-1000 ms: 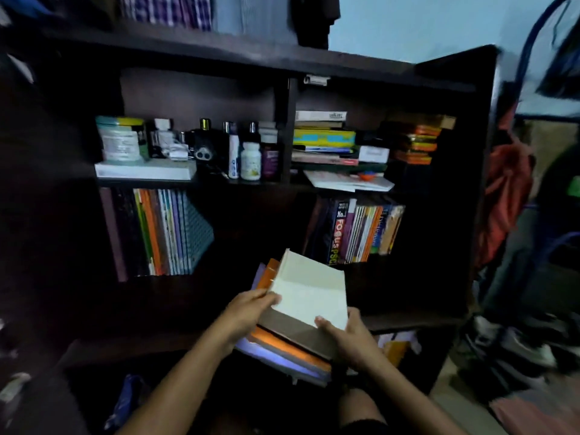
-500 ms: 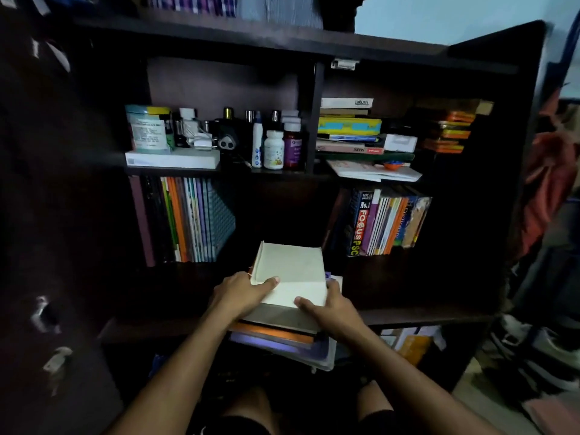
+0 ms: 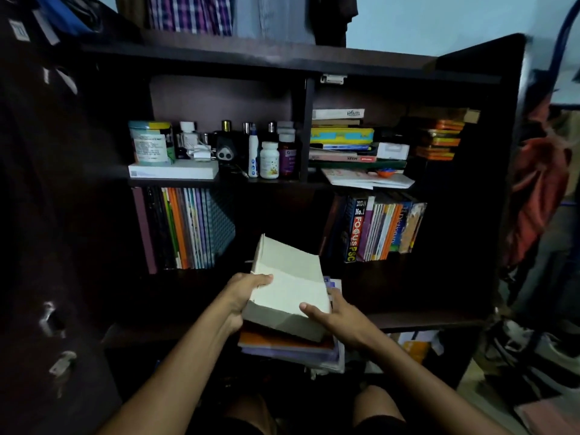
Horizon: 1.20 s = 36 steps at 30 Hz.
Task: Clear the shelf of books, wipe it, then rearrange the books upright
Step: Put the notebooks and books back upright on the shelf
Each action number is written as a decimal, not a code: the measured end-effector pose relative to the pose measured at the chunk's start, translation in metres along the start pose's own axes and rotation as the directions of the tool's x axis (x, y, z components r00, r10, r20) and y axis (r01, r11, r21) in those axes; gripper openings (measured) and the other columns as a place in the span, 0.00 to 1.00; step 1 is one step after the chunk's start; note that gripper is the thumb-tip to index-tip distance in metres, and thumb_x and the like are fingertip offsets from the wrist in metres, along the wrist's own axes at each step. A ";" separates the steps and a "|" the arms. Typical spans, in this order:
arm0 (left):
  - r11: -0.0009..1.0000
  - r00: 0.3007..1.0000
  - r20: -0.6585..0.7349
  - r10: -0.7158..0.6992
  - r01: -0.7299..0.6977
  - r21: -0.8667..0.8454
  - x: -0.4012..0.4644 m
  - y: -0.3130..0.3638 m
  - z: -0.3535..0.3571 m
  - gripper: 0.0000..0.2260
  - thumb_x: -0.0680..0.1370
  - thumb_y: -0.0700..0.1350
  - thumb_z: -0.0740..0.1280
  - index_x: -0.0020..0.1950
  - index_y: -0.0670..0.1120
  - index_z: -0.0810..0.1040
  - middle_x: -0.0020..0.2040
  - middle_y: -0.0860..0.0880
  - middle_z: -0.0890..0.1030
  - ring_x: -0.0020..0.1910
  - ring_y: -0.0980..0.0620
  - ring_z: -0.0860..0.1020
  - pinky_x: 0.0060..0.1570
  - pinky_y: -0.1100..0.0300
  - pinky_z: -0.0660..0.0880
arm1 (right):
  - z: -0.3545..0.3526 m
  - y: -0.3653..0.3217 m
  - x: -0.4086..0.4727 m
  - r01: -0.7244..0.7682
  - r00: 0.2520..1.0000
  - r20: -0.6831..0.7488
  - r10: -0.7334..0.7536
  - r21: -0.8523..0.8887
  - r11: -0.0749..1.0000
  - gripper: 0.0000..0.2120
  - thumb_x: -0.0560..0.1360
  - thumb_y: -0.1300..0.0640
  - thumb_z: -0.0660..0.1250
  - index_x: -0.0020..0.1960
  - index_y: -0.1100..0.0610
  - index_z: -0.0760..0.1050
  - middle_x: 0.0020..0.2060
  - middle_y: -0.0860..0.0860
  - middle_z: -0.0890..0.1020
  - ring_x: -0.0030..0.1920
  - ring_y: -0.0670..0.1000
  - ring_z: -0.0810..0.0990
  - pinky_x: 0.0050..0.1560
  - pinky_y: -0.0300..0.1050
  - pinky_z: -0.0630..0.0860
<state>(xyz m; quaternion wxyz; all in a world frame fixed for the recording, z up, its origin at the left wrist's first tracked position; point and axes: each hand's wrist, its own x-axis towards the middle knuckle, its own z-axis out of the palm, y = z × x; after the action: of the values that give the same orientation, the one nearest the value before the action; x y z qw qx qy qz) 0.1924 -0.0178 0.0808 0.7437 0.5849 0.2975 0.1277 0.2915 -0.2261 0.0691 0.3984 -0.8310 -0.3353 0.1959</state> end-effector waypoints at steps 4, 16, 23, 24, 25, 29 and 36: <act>0.917 0.882 -0.271 0.385 -0.399 0.003 -0.015 -0.003 -0.017 0.22 0.73 0.37 0.76 0.61 0.42 0.68 0.51 0.42 0.83 0.43 0.45 0.82 0.37 0.54 0.80 | 0.018 0.002 0.011 0.214 0.975 0.009 -0.221 -0.298 0.930 0.40 0.73 0.25 0.56 0.78 0.47 0.61 0.74 0.49 0.70 0.73 0.52 0.68 0.69 0.46 0.67; 0.709 0.566 -0.437 0.699 -0.468 0.528 -0.012 -0.064 -0.071 0.38 0.75 0.49 0.71 0.79 0.45 0.55 0.76 0.39 0.67 0.72 0.39 0.70 0.67 0.51 0.69 | 0.032 0.049 0.019 0.287 0.958 0.216 -0.189 -0.709 0.644 0.55 0.62 0.16 0.55 0.80 0.37 0.37 0.80 0.41 0.37 0.80 0.48 0.36 0.71 0.77 0.49; 0.769 0.589 -0.503 0.632 -0.392 0.506 -0.016 -0.069 -0.076 0.38 0.72 0.42 0.77 0.76 0.45 0.58 0.66 0.40 0.76 0.59 0.36 0.78 0.49 0.55 0.71 | 0.020 0.065 0.016 0.255 0.965 0.148 -0.215 -0.707 0.660 0.51 0.64 0.15 0.43 0.81 0.38 0.40 0.81 0.43 0.43 0.81 0.50 0.42 0.77 0.65 0.55; 0.772 0.599 -0.504 0.623 -0.366 0.520 -0.018 -0.068 -0.073 0.38 0.72 0.44 0.77 0.75 0.45 0.58 0.65 0.39 0.77 0.57 0.35 0.79 0.46 0.55 0.71 | 0.018 0.066 0.016 0.254 0.965 0.140 -0.221 -0.704 0.663 0.50 0.65 0.15 0.43 0.81 0.38 0.41 0.82 0.43 0.43 0.81 0.50 0.43 0.77 0.64 0.55; 0.777 0.615 -0.501 0.609 -0.335 0.534 -0.021 -0.067 -0.069 0.38 0.72 0.45 0.77 0.76 0.45 0.58 0.63 0.38 0.78 0.55 0.34 0.79 0.45 0.55 0.70 | 0.018 0.067 0.016 0.253 0.965 0.136 -0.223 -0.700 0.668 0.50 0.65 0.15 0.43 0.81 0.38 0.42 0.82 0.43 0.44 0.81 0.49 0.43 0.77 0.63 0.55; 0.812 0.685 -0.493 0.536 -0.259 0.523 -0.027 -0.068 -0.043 0.41 0.74 0.49 0.74 0.79 0.43 0.53 0.61 0.35 0.78 0.55 0.33 0.79 0.47 0.49 0.73 | 0.011 0.070 0.013 0.239 0.970 0.125 -0.209 -0.655 0.717 0.52 0.63 0.13 0.42 0.80 0.37 0.43 0.81 0.43 0.46 0.81 0.50 0.45 0.78 0.60 0.55; 0.748 0.756 -0.362 0.546 -0.244 0.618 -0.017 -0.077 0.021 0.42 0.74 0.51 0.75 0.79 0.40 0.55 0.58 0.32 0.79 0.53 0.31 0.79 0.47 0.46 0.75 | -0.013 0.086 -0.006 0.144 0.989 0.087 -0.116 -0.675 0.724 0.48 0.70 0.21 0.56 0.82 0.40 0.44 0.81 0.43 0.45 0.81 0.50 0.43 0.79 0.53 0.51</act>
<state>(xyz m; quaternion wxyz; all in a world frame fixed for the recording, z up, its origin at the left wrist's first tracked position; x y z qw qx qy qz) 0.1793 -0.0656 0.0153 0.3937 0.7613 0.3741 0.3542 0.3297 -0.2763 0.0090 0.0736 -0.8895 -0.4486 0.0474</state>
